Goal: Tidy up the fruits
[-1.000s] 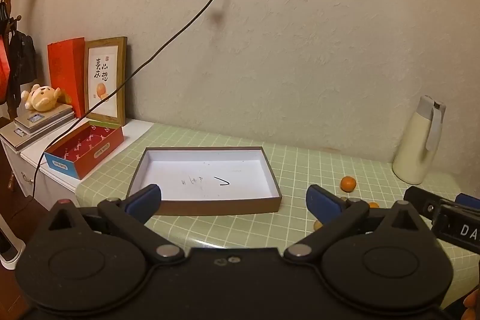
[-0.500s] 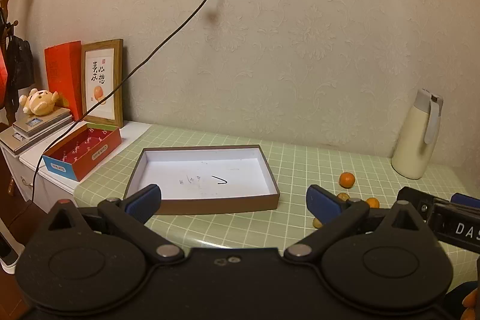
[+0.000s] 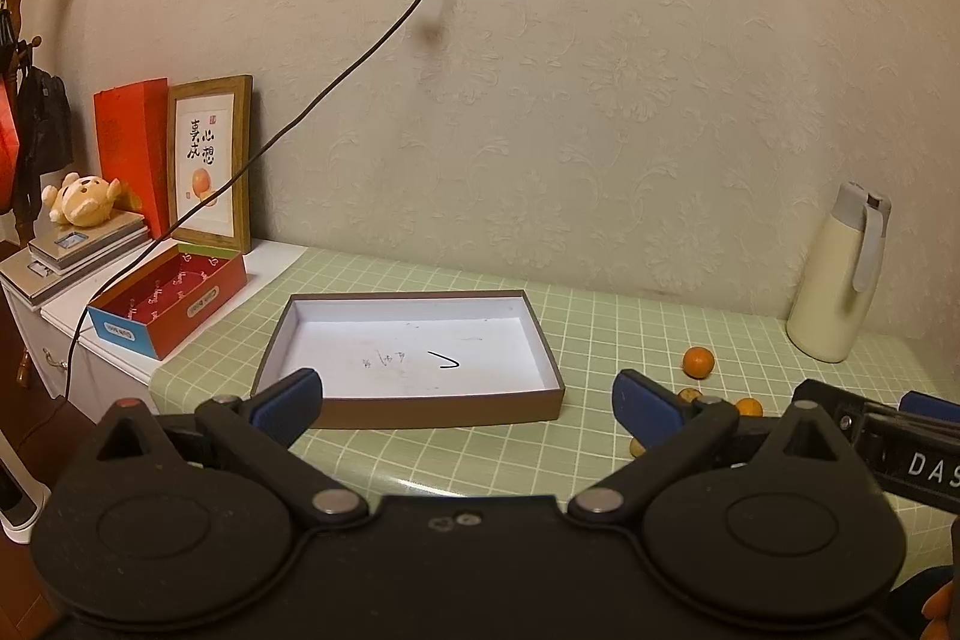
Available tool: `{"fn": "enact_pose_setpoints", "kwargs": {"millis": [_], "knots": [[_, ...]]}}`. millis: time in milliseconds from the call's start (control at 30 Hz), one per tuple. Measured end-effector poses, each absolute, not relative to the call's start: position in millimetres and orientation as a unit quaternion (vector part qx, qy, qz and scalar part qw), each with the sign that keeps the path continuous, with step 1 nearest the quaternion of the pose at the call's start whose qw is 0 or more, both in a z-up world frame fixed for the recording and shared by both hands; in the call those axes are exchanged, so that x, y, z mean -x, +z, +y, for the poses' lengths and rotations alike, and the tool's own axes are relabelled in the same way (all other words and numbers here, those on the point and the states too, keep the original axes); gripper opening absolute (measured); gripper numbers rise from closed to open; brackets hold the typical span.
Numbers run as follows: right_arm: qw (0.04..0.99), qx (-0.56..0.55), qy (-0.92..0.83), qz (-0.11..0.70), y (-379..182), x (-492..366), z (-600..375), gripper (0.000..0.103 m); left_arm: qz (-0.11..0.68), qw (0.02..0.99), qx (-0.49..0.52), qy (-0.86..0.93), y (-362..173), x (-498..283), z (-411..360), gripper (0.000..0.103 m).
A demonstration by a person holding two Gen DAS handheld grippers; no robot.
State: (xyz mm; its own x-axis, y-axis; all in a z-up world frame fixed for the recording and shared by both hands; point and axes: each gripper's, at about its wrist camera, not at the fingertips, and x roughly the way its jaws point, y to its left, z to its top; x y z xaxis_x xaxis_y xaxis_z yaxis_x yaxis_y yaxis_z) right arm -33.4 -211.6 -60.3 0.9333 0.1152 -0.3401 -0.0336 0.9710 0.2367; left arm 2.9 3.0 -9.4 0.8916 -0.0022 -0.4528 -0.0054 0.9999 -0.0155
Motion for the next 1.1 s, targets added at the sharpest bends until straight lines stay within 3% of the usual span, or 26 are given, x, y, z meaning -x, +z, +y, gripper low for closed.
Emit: {"fn": "enact_pose_setpoints", "kwargs": {"millis": [1100], "knots": [[0.977,-0.114,0.030,0.179,-68,29,-221,0.103,0.238,0.971,-0.002,-0.014,-16,-8,-2,0.097]]}}
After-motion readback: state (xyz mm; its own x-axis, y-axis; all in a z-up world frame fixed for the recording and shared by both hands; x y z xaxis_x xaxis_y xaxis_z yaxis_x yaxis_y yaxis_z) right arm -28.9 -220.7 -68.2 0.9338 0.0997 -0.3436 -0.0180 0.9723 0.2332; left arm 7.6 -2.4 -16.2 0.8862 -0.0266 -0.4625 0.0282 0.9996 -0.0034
